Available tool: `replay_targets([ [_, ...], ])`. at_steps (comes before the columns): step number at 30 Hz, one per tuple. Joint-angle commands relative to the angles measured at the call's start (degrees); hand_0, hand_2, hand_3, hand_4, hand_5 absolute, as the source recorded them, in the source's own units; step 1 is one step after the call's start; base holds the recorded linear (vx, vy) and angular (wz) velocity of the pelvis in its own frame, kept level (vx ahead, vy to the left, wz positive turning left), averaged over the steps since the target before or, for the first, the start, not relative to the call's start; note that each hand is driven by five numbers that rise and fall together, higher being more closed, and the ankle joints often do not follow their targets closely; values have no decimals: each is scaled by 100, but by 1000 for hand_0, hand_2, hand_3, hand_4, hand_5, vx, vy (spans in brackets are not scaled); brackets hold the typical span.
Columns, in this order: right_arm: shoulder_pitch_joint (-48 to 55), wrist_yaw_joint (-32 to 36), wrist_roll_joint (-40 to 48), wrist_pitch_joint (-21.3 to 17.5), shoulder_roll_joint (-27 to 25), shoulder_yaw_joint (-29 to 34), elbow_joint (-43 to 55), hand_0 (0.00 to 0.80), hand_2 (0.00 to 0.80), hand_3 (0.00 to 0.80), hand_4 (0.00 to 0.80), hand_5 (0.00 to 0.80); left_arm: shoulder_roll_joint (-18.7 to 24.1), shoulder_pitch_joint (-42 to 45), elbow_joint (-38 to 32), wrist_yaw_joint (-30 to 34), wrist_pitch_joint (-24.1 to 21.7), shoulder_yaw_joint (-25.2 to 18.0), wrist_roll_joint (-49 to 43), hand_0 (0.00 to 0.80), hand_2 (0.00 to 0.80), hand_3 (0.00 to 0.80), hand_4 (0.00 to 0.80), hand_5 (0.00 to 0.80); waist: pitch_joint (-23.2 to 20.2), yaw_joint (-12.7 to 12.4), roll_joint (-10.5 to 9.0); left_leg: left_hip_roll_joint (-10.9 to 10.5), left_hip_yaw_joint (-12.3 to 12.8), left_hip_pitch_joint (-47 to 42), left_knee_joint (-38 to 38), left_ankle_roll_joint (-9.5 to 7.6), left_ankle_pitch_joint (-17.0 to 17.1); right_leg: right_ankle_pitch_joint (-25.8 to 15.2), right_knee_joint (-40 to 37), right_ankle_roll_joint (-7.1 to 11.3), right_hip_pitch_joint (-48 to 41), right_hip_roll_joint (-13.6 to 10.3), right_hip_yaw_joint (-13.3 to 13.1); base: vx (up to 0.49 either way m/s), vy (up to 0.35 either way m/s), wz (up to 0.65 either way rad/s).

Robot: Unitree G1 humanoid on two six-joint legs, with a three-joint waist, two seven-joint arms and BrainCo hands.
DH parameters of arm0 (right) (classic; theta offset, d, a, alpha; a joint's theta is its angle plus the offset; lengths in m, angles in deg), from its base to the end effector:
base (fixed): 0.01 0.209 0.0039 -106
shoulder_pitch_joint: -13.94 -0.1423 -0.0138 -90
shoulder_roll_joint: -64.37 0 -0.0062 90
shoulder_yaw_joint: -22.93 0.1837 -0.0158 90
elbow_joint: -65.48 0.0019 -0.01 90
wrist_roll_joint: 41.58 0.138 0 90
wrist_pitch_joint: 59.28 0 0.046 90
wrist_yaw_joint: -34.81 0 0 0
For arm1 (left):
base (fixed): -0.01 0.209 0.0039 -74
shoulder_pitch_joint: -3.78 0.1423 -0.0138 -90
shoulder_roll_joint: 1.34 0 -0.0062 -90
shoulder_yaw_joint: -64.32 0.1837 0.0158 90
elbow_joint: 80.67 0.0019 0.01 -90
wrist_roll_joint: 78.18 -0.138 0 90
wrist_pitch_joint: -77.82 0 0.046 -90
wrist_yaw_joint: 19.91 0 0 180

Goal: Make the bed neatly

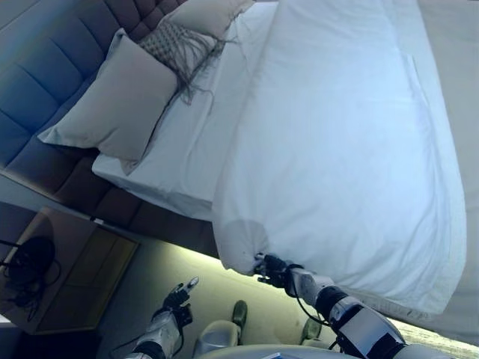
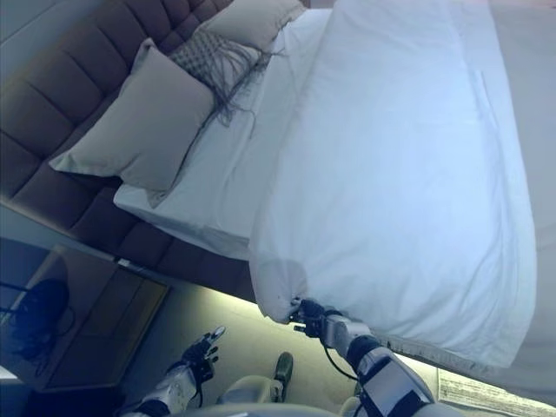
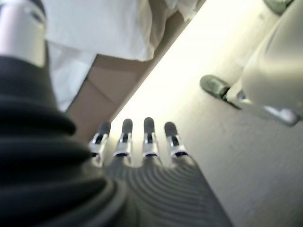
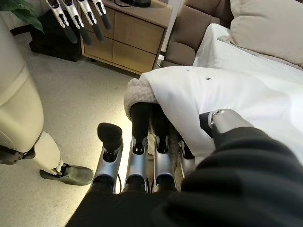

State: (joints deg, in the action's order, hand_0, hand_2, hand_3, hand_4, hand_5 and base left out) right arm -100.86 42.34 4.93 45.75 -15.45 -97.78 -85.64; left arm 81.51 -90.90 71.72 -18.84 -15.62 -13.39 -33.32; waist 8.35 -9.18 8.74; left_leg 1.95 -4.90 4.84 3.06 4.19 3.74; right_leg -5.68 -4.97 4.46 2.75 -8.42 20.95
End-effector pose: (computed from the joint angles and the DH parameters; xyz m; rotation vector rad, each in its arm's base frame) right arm 0.2173 -0.1147 -0.0596 0.3157 0.9996 0.3026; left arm 0.1256 0.1822 -0.1044 -0.4411 0.9288 0.2756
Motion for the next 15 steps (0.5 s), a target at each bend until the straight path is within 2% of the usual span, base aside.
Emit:
replay_targets([
  [1,-379,221,360,15,816,-284,376,800,800,800,800,800,2,-772,480,669,437,106,1139,0,0,0,0,0,549,-228,-405,-178,56,348,194,-19,582,-111,488,272,171,-526,-301,-70,-1,-2],
  [3,-487,208,382,-7,847,-287,520,800,800,800,800,800,-28,-836,568,996,754,85,1507,0,0,0,0,0,609,-204,-436,-157,80,394,194,-12,588,-100,526,262,249,-503,-326,-72,-9,-1],
  [5,-800,66,614,145,853,-348,1045,800,800,800,800,800,-195,-1032,732,1548,1104,132,2777,0,0,0,0,0,786,-102,-515,-77,163,502,194,6,612,-86,621,236,426,-452,-378,-113,-6,-3],
  [8,-1010,-116,920,132,902,-522,1657,800,800,800,800,800,-359,-1208,544,1619,1371,155,4061,0,0,0,0,0,972,-36,-622,6,235,610,189,22,619,-67,709,229,610,-380,-451,-111,-29,-12],
  [12,-1158,-164,1145,98,960,-687,2368,800,800,800,800,800,-587,-1515,335,1434,1390,12,5810,0,0,0,0,0,1161,24,-906,121,346,745,183,54,611,-46,799,239,817,-279,-535,-83,-79,-14],
  [15,-1151,-273,1340,44,942,-867,3071,800,800,800,800,800,-694,-1725,59,1527,1216,-168,6814,0,0,0,0,0,1302,58,-1226,227,419,864,124,81,612,-35,900,243,973,-182,-590,-62,-143,-9],
])
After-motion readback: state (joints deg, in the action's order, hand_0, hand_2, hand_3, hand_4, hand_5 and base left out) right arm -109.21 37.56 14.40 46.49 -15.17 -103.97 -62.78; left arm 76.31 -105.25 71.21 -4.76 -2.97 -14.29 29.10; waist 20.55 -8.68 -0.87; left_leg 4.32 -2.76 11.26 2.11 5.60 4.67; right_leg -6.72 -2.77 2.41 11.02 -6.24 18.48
